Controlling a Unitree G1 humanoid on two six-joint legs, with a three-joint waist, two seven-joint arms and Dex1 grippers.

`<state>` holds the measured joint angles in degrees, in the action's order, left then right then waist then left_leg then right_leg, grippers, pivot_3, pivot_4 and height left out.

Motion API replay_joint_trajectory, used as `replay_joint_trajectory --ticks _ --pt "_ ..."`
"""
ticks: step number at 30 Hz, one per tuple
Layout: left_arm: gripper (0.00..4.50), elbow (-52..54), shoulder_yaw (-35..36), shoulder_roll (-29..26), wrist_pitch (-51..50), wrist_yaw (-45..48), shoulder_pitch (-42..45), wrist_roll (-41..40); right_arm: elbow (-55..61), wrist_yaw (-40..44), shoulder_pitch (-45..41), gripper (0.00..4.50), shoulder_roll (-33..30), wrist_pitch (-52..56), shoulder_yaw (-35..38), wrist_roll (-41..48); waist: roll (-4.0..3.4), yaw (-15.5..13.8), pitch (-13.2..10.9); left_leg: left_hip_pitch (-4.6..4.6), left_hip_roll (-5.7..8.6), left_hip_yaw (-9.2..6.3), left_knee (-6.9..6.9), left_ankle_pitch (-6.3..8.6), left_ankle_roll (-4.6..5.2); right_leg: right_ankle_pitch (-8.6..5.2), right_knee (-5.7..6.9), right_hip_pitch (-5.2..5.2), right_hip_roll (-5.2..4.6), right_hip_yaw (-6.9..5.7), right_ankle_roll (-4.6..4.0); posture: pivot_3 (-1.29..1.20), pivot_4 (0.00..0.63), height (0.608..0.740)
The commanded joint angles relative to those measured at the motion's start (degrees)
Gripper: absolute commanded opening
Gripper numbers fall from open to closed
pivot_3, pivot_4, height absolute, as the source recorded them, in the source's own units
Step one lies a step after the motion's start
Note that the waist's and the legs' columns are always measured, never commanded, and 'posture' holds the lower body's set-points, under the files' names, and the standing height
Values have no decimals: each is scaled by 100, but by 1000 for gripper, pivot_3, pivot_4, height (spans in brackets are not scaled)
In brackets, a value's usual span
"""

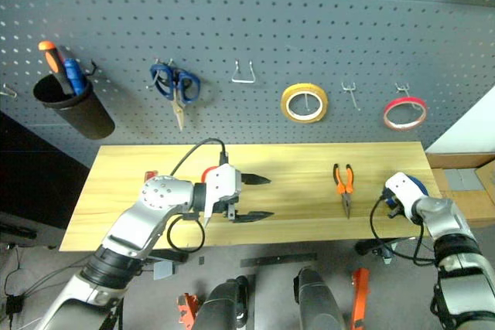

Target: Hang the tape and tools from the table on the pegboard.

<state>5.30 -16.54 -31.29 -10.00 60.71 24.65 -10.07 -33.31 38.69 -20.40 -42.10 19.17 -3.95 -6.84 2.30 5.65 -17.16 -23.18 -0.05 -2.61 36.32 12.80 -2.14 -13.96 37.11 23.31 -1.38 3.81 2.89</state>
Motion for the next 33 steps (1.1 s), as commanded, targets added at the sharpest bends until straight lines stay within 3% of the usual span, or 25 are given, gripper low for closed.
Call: replay_joint_trajectory --ticks 1,4,7,12,21,33 --pt "3798 266 211 70 15 -77 159 -141 2569 29 962 386 -276 930 636 298 -15 9 -8 -1 -2 -6 1 0 -1 -1 0 0 1 -1 2 -186 271 740" --pt "3798 224 352 185 -31 -195 266 -248 4359 -416 1748 385 -225 1224 869 -29 -30 78 -6 -12 -1 -11 7 1 -2 -15 12 21 1 14 28 -205 272 740" --pt "3798 116 489 307 -51 -347 377 -313 5836 -1155 2237 385 94 1190 592 -752 -30 115 -5 -12 -10 -8 18 0 -3 -12 13 22 10 16 38 -217 269 740" --pt "3798 33 666 436 -127 -503 473 -438 7035 -1891 1834 385 844 1016 -526 -1874 -31 169 -4 -13 -33 13 36 0 -7 -8 20 25 29 11 41 -234 262 740" --pt "3798 40 867 534 -388 -669 564 -635 5737 -2000 -9 385 1220 508 -566 -1889 -27 224 -2 -75 -22 16 71 0 -4 27 27 74 19 16 25 -217 253 740" --pt "3798 198 960 498 -533 -794 447 -713 4417 -2110 -315 385 1577 -176 -365 -1367 -26 226 -2 -76 -16 8 70 0 -5 30 72 89 15 12 14 -192 247 740"
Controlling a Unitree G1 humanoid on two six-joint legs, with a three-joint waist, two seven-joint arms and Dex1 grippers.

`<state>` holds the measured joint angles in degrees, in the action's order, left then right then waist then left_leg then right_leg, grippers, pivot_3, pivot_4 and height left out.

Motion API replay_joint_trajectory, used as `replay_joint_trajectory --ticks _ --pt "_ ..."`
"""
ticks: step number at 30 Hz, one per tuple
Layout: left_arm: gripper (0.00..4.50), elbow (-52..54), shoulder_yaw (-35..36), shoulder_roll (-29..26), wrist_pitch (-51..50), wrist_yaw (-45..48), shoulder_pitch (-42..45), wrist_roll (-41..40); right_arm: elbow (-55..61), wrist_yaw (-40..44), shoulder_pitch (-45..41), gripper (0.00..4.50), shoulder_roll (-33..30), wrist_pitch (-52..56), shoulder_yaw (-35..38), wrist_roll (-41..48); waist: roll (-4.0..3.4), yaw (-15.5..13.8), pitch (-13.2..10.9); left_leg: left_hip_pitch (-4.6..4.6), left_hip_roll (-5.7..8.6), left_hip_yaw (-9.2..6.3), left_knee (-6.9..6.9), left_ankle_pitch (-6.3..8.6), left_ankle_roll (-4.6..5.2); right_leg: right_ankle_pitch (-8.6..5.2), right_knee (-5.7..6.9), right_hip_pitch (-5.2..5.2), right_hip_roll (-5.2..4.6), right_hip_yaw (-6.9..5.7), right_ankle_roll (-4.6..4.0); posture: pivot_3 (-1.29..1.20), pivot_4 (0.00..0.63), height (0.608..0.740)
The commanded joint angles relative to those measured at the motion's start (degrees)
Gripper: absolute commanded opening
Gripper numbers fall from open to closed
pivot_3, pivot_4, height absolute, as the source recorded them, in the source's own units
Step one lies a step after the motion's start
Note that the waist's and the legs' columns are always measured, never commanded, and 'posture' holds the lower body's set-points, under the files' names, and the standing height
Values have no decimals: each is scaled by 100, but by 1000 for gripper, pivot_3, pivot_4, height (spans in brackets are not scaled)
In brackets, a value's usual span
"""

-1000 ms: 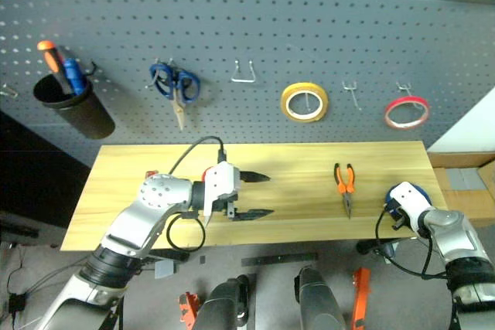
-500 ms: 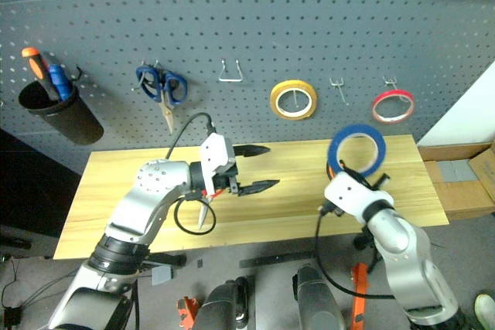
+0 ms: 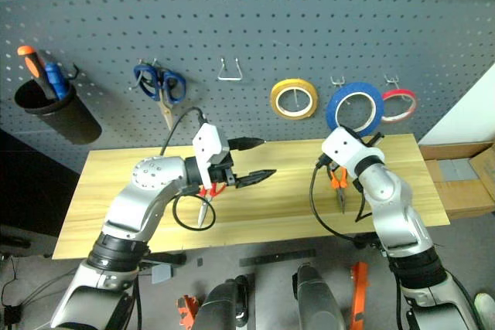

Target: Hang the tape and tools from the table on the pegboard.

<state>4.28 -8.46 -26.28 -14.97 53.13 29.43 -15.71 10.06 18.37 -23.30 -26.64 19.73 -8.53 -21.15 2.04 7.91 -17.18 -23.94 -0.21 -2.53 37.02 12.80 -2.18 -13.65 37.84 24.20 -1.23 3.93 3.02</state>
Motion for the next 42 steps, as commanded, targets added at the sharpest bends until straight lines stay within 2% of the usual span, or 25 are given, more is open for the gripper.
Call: replay_joint_trajectory --ticks 1,7,10,13,17,23,31,42 --pt "3798 295 169 6 -27 -37 -31 -174 127 -76 59 735 94 -186 119 116 0 0 0 0 0 1 0 0 0 0 3 0 0 -1 0 -192 247 740" --pt "3798 12 149 -183 347 113 18 50 876 71 818 2645 460 511 250 396 0 -5 1 0 -1 -2 1 0 -1 0 10 1 2 -5 0 -195 244 740" --pt "3798 -317 120 -393 703 241 94 265 1446 99 1302 3691 924 1420 365 716 0 -7 3 2 3 -13 3 0 -1 0 13 1 -2 1 0 -195 244 740" --pt "3798 -617 104 -567 913 373 162 393 1548 -124 1335 4456 1479 2352 630 930 -3 4 4 6 -1 -22 4 -1 -1 0 17 1 0 0 0 -197 248 740" --pt "3798 -1063 44 -830 1203 649 250 597 852 -548 688 4456 2158 3373 972 1131 -1 21 5 10 -8 -18 10 -4 -3 3 17 1 6 4 -6 -197 247 740" --pt "3798 -1217 7 -796 1358 711 325 698 -664 -895 -371 4456 2352 3817 1401 1428 0 2 6 5 -7 -19 5 -5 -4 6 18 7 6 0 -10 -180 239 740" --pt "3798 -1040 -5 -775 1326 685 165 731 -2670 -1245 -1192 4456 2006 3084 1588 1602 0 7 7 -8 10 -18 -2 -4 -2 7 19 18 -9 0 -10 -159 237 740" --pt "3798 -974 -17 -735 1321 639 71 785 -4527 -1343 -1834 4456 1768 2270 1622 1823 0 14 7 -5 6 3 1 -4 -1 7 25 17 -5 2 -10 -148 238 740"
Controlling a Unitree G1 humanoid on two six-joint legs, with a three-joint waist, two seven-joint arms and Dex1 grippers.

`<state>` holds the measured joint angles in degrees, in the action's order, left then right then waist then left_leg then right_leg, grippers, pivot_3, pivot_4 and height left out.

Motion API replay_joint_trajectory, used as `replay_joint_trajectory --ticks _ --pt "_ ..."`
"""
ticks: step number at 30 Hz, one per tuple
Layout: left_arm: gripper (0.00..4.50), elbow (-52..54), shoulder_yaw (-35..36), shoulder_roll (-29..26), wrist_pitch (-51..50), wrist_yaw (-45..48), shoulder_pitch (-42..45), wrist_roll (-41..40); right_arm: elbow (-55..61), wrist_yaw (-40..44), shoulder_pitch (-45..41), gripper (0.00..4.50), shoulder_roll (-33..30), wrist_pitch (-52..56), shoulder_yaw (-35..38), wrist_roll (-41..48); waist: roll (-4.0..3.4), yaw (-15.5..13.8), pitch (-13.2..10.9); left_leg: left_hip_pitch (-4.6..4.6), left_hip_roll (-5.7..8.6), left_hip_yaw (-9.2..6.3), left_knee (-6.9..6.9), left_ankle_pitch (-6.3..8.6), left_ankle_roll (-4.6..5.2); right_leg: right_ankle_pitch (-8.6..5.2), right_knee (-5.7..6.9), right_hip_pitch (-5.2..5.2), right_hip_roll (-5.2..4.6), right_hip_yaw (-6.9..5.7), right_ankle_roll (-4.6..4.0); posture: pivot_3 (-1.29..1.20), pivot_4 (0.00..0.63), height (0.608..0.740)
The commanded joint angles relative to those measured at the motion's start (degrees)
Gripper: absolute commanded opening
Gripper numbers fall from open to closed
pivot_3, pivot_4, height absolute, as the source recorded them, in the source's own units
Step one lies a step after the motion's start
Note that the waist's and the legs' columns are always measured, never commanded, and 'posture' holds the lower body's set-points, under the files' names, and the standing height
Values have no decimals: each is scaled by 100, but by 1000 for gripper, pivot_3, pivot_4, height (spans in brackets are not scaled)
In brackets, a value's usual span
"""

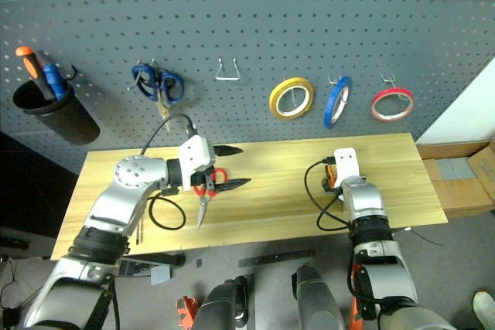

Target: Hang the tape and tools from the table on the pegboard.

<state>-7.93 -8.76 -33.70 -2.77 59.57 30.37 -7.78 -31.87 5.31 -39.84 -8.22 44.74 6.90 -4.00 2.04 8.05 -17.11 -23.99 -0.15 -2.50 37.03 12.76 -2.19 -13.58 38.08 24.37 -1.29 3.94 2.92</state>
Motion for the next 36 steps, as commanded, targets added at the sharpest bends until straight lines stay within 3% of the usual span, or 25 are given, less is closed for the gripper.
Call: replay_joint_trajectory --ticks 1,9,10,12,15,19,21,25,27,30,36 --pt "3798 253 9 15 99 -12 -25 -3 -505 -46 -243 4456 -103 -309 73 122 0 -1 0 0 1 0 0 0 0 0 0 0 0 0 0 -147 237 740" --pt "3798 344 12 36 61 -35 -95 -4 -1464 -49 -579 4456 -318 -697 27 164 3 -5 7 1 1 6 2 0 0 0 1 -3 0 -1 0 -140 235 740" --pt "3798 352 23 35 49 -44 -110 -10 -1483 -34 -577 4289 -333 -727 -14 148 3 -5 10 1 1 5 2 0 0 0 1 -3 0 -2 0 -140 232 740" --pt "3798 375 54 28 14 -63 -148 -31 -1453 -31 -542 3936 -342 -800 -93 119 2 -5 16 2 1 6 2 0 0 0 2 -3 0 -1 0 -141 231 740" --pt "3798 448 120 3 -69 -95 -235 -79 -1226 -54 -419 2993 -308 -903 -252 70 4 -5 21 3 1 6 2 0 0 0 3 -3 0 0 0 -141 230 740" --pt "3798 650 292 -26 -356 -190 -466 -248 -655 -128 -111 2352 -114 -800 -410 55 17 0 60 3 -1 4 2 0 0 0 2 -3 0 -1 0 -142 231 740" --pt "3798 751 377 -48 -481 -250 -563 -316 -402 -172 -4 1733 -81 -790 -436 61 15 -3 65 5 -4 -2 2 0 0 0 4 -3 1 -1 0 -141 231 740" --pt "3798 1001 740 -71 -915 -446 -787 -596 718 -94 262 433 -45 -513 -537 102 15 -7 65 4 -4 -12 2 0 0 0 7 -2 1 2 0 -139 227 740" --pt "3798 1086 922 -116 -1072 -539 -906 -709 1587 14 525 70 -10 -173 -650 158 14 -6 65 4 -3 -22 3 0 -1 0 5 -2 1 1 0 -136 222 740" --pt "3798 1145 1148 -194 -1207 -651 -1065 -801 2796 172 970 3 37 303 -884 199 11 -7 69 4 -14 -28 -1 1 -1 0 4 0 8 -3 0 -138 219 740" --pt "3798 1084 1166 -221 -1166 -746 -1093 -743 3232 234 1220 3 3 357 -1082 111 13 -19 85 4 -10 -28 4 0 -2 0 4 -1 6 -5 0 -145 212 740"
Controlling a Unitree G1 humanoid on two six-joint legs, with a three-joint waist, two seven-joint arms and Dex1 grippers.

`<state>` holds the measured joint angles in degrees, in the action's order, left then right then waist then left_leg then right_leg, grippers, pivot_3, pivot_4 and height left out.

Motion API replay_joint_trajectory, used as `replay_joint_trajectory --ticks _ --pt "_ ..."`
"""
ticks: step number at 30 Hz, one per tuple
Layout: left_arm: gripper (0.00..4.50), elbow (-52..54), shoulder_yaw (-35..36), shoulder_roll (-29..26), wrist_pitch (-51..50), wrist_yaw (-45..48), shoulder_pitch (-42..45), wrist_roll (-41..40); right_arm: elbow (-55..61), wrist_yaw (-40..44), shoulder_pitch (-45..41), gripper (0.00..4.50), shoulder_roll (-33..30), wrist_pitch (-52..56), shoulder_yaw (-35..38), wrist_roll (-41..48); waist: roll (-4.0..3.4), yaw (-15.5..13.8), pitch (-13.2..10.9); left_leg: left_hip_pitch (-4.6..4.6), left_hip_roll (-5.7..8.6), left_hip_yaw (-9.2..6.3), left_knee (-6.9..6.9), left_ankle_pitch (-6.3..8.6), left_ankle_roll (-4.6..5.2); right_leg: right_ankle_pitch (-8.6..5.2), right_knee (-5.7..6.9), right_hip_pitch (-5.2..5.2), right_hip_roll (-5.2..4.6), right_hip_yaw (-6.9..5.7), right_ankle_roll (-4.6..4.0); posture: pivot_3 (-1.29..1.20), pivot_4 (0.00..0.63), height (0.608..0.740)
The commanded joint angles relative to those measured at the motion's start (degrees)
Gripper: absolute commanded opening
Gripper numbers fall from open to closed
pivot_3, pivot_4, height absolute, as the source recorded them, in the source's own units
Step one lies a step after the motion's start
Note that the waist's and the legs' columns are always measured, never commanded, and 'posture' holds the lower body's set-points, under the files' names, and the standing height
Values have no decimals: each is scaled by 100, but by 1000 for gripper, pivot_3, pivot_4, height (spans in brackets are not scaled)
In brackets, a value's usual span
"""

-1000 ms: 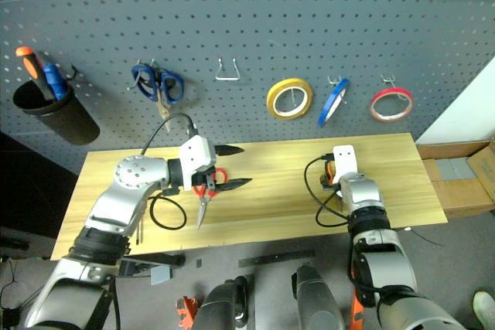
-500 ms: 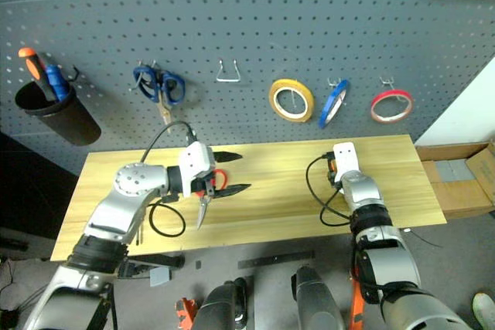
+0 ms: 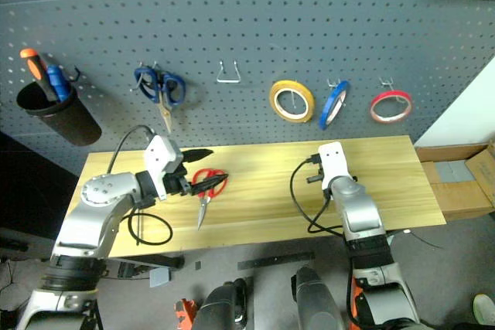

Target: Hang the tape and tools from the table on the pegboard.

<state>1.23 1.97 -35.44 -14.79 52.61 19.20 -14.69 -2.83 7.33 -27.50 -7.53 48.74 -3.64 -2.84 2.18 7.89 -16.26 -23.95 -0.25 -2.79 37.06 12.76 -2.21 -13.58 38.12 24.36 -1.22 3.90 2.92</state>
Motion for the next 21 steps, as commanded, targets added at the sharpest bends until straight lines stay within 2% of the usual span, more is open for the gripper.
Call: replay_joint_trajectory --ticks 1,9,16,18,19,21 --pt "3798 158 70 -42 48 -51 36 -42 340 162 -18 3 -144 -32 -120 -1 0 -3 2 0 4 0 1 0 0 0 1 0 -3 1 0 -147 212 740" --pt "3798 195 -155 70 96 -76 96 20 -237 1061 171 3 -820 -317 -759 -63 1 0 11 -1 4 6 -3 0 0 0 -4 0 -4 0 0 -152 210 740" --pt "3798 200 -350 144 130 -43 143 62 -1115 1446 -94 3 -1056 -675 -926 -108 1 11 12 2 2 12 1 0 0 0 1 -1 -1 3 0 -158 215 740" --pt "3798 205 -407 176 128 -41 176 67 -1313 1474 -182 727 -1070 -837 -921 -130 1 14 12 2 1 17 2 0 0 0 1 -1 -1 3 -1 -158 215 740" --pt "3798 202 -428 186 129 -44 190 66 -1361 1497 -211 887 -1077 -906 -927 -134 1 15 12 2 1 20 2 0 0 1 1 -1 0 3 -1 -158 215 740" --pt "3798 197 -460 205 134 -46 212 73 -1318 1563 -253 1576 -1109 -1003 -986 -169 2 14 13 2 1 23 2 0 0 1 1 -1 0 3 -1 -157 217 740"
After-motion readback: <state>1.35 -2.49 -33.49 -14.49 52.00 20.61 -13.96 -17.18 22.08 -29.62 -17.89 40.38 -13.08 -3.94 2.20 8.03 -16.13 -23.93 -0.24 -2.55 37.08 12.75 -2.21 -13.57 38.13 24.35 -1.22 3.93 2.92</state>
